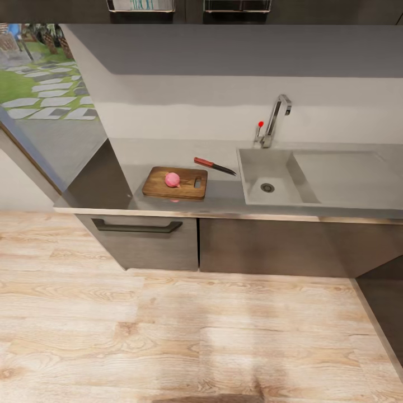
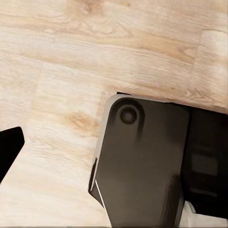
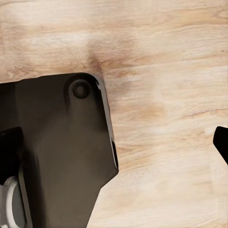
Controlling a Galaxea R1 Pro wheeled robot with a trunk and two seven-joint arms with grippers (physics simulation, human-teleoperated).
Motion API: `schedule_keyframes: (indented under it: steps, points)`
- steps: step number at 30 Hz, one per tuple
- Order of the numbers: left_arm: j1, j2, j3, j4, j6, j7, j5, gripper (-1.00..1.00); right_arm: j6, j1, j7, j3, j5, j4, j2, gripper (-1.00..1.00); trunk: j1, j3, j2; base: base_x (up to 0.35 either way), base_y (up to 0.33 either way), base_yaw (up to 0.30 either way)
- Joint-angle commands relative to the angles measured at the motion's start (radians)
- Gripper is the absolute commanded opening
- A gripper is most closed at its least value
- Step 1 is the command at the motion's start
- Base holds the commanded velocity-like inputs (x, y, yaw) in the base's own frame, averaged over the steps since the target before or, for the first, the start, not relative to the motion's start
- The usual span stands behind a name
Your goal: In the kitchen, take the Vidalia onion out of the sink, dice it on the chopping board with the paring knife, put the diced onion into the bowl on the countertop, then place both the paring knife and the chopping board into the sink.
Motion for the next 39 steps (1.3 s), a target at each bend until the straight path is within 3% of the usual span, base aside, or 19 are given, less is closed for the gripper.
schedule_keyframes:
  steps: [1,4,7,9,14,19,27,39]
  points:
    - [0.0,-0.001,0.0,0.001,0.0,-0.008,0.008,1.0,-0.001,0.0,-0.011,0.008,-0.004,-0.014,0.001,1.0,0.001,-0.001,-0.002,0.0,0.0,0.0]
    - [0.0,-0.001,0.0,0.007,0.0,-0.008,0.0,1.0,-0.001,0.0,-0.013,0.008,-0.005,-0.063,0.004,1.0,0.001,-0.001,-0.002,0.0,0.0,0.0]
    - [0.0,-0.003,0.0,0.019,0.0,-0.008,-0.008,1.0,0.0,-0.001,-0.015,0.007,-0.003,-0.174,0.003,1.0,0.001,-0.001,-0.002,0.0,0.0,0.0]
    - [0.0,-0.004,0.0,0.028,0.0,-0.007,-0.01,1.0,0.001,-0.001,-0.016,0.007,0.0,-0.284,-0.001,1.0,0.001,-0.001,-0.002,0.0,0.0,0.0]
    - [0.0,-0.005,0.001,0.04,0.001,-0.006,-0.011,1.0,-0.004,-0.001,-0.019,0.005,0.003,-0.401,-0.022,1.0,0.001,-0.001,-0.002,0.0,0.0,0.0]
    - [0.0,-0.006,0.001,0.058,0.001,-0.005,-0.012,1.0,-0.016,-0.001,-0.021,0.003,-0.001,-0.425,-0.039,1.0,0.001,-0.001,-0.002,0.0,0.0,0.0]
    - [0.0,-0.009,0.001,0.069,0.001,-0.005,-0.014,1.0,-0.046,-0.001,-0.022,-0.028,-0.003,-0.427,-0.04,1.0,0.001,0.002,-0.002,0.0,-0.06,-0.148]
    - [0.0,-0.012,0.001,0.09,0.0,-0.005,-0.014,1.0,-0.086,-0.001,-0.021,-0.034,-0.001,-0.412,-0.04,1.0,0.001,0.008,-0.002,0.0,-0.09,-0.235]
